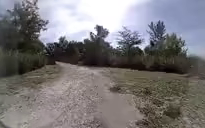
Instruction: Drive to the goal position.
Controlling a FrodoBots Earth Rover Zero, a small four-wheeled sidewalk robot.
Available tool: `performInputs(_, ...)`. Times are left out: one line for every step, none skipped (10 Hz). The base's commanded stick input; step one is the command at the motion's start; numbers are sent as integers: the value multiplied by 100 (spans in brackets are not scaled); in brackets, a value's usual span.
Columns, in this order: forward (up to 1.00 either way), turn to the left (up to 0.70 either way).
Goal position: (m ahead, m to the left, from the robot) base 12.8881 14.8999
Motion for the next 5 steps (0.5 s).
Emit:
performInputs(85,0)
performInputs(85,0)
performInputs(85,0)
performInputs(85,0)
performInputs(85,0)
